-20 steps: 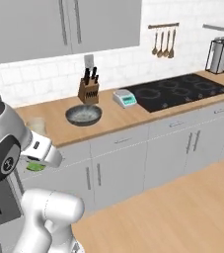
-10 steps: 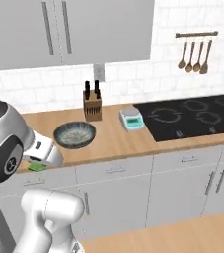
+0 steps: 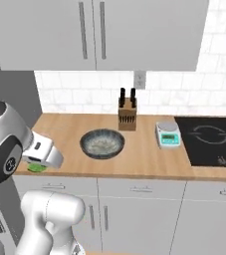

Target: Grab a lemon wedge from the fridge and one ice cube from the ice bowl, and put them in the glass of lemonade.

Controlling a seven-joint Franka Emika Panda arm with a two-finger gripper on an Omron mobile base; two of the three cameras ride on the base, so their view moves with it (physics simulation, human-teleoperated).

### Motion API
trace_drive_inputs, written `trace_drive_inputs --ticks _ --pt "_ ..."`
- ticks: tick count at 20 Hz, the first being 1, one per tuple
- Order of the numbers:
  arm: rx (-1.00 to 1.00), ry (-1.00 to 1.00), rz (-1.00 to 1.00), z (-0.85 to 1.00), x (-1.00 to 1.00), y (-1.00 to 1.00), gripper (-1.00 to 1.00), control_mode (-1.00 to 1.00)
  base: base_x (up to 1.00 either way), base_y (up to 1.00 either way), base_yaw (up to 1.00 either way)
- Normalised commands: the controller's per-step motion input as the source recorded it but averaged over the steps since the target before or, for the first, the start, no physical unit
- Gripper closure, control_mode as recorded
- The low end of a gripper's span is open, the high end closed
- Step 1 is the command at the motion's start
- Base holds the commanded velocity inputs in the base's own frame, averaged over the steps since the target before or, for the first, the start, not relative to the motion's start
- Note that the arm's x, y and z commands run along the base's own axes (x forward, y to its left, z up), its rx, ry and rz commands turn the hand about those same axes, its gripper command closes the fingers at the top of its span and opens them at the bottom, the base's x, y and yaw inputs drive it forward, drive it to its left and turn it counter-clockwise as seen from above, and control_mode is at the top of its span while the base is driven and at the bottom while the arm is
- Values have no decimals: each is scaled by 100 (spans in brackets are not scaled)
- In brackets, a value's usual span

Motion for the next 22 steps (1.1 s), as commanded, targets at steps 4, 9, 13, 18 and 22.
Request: trace_drive_inputs --ticks 4,9,13,18,22 --pt "0 0 0 0 0 0 100 100 32 -54 14" --pt "0 0 0 0 0 0 100 100 68 -32 30" --pt "0 0 0 0 0 0 100 100 48 -2 42" --pt "0 0 0 0 0 0 100 100 40 0 30" --pt "0 0 0 0 0 0 100 100 69 0 9"
